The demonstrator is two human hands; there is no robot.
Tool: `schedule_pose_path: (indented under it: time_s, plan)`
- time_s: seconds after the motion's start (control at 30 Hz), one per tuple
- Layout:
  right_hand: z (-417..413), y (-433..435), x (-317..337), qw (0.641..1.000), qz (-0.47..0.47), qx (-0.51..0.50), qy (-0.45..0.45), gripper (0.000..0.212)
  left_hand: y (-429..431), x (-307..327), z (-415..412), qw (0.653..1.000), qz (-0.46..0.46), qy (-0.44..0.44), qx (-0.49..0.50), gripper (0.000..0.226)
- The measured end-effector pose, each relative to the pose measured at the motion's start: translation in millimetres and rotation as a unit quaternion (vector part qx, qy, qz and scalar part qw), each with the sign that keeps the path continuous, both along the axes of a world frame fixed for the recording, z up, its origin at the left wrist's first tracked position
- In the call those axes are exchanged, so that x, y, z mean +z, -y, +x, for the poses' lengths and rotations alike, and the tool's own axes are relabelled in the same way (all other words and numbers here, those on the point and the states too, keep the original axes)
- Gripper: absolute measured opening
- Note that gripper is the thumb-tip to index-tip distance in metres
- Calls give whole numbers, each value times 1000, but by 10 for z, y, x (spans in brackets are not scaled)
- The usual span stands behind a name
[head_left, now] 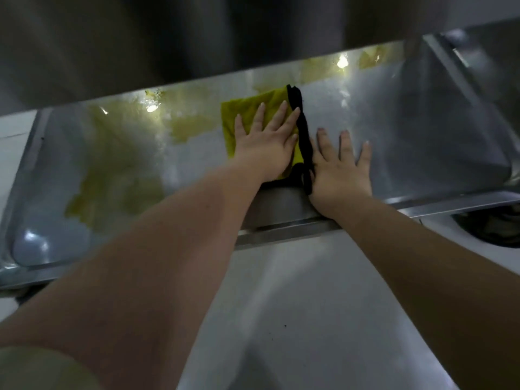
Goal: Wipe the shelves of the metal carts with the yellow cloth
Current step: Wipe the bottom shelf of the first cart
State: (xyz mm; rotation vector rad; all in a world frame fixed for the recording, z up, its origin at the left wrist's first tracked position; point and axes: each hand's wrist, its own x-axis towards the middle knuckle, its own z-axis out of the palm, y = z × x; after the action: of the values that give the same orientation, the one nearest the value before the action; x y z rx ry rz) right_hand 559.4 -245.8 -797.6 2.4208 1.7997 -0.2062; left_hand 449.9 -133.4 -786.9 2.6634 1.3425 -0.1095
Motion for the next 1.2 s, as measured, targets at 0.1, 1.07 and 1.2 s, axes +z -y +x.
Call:
schedule_pose_path:
  time_s: [0.1, 1.07, 1.2]
  plan:
    - [13, -13, -2, 1000, -4, -7, -4, 63, -9, -1, 111, 1000, 11, -9, 9, 53]
    - [74, -26, -24, 999, 27, -34, -33, 65, -233, -53, -133, 995, -7, -6, 103, 56]
    - [84, -35, -11, 999, 18, -30, -35, 66, -213, -82, -307, 997, 9, 10, 79, 59]
